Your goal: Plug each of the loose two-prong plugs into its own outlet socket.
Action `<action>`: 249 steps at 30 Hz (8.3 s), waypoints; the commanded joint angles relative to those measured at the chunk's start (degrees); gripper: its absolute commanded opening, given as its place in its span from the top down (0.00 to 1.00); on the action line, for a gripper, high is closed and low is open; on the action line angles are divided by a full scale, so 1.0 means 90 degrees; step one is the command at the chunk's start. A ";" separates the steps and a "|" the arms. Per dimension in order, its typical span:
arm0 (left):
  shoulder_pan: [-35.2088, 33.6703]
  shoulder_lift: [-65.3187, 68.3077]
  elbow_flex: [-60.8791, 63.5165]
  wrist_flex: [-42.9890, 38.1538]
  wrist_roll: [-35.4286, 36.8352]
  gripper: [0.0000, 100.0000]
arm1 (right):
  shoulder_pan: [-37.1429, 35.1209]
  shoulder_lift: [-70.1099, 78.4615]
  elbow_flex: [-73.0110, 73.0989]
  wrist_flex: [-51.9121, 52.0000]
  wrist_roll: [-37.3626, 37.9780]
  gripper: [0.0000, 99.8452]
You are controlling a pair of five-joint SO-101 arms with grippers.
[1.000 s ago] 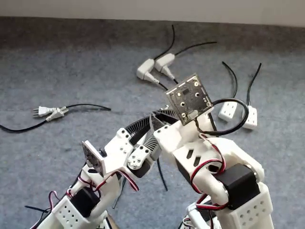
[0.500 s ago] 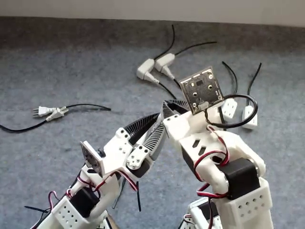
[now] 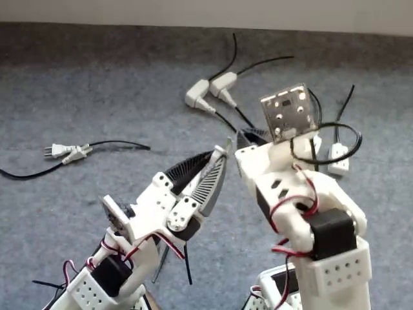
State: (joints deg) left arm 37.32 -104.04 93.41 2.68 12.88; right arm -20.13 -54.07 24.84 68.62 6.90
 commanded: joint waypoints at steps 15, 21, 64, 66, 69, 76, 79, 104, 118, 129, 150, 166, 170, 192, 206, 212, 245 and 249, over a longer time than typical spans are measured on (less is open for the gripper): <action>-0.0181 -0.0024 -0.0093 -0.0117 -0.0010 0.99 | -0.0347 0.0063 -0.2183 0.0376 0.0049 0.99; -0.0190 -0.0024 -0.0093 -0.0117 -0.0010 0.99 | -0.0747 0.0269 -0.1372 0.0083 -0.0430 0.99; -0.1265 0.0024 -0.1880 0.4200 0.0713 0.99 | 0.2134 -0.0337 0.0659 0.0571 -0.0537 0.99; -0.1236 0.0024 -0.1939 0.4786 0.0703 0.99 | 0.2261 -0.0347 0.1031 0.0767 -0.0537 0.99; -0.1294 0.0024 -0.2017 0.5206 0.0674 0.99 | 0.2252 -0.0347 0.1880 0.0913 -0.0547 0.99; -0.1294 0.0024 -0.2398 0.6007 -0.0078 0.99 | 0.2281 -0.0347 0.3590 0.0464 -0.0547 0.99; -0.1294 0.0024 -0.2437 0.6027 -0.0440 0.99 | 0.2291 -0.0347 0.3922 0.0093 -0.0547 0.99; -0.2476 0.8415 -0.8728 0.8518 -0.0244 0.99 | 0.2291 -0.0347 0.6510 -0.2945 -0.0547 0.99; -0.1968 1.0662 -0.9578 0.8137 0.2149 0.99 | 0.2261 -0.0347 0.6598 -0.3150 -0.0547 0.99; -0.1851 1.0701 -0.9548 0.8869 0.5597 0.99 | 0.2261 -0.0347 0.6755 -0.3404 -0.0547 0.99; -0.2037 1.0740 -0.7673 0.6349 0.9651 0.99 | 0.2261 -0.0347 0.6755 -0.3404 -0.0547 0.99; -0.1851 1.0740 -0.7165 0.5724 0.9680 0.99 | 0.2261 -0.0347 0.6755 -0.3404 -0.0547 0.99; -0.1665 1.0701 -0.7175 0.5734 0.9680 0.99 | 0.2261 -0.0347 0.6755 -0.3404 -0.0547 0.99; -0.2320 1.0730 -0.6618 0.6437 0.8596 0.99 | 0.2261 -0.0347 0.6764 -0.3404 -0.0547 0.99; -0.2662 1.0740 -0.6071 0.6545 0.7580 0.99 | 0.2261 -0.0347 0.6764 -0.3404 -0.0547 0.99; -0.2945 1.0740 -0.5641 0.6369 0.6554 0.99 | 0.2261 -0.0347 0.6764 -0.3404 -0.0547 0.99; -0.3131 1.0730 -0.7194 0.9309 -0.4767 0.99 | 0.2261 -0.0347 0.6755 -0.3394 -0.0537 0.99; -0.3140 1.0730 -0.6891 0.9270 -0.5304 0.99 | 0.2261 -0.0347 0.6755 -0.3394 -0.0537 0.99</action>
State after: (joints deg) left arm 10.07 -7.25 30.90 85.67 -31.34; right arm -0.18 -56.44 85.85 39.08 2.51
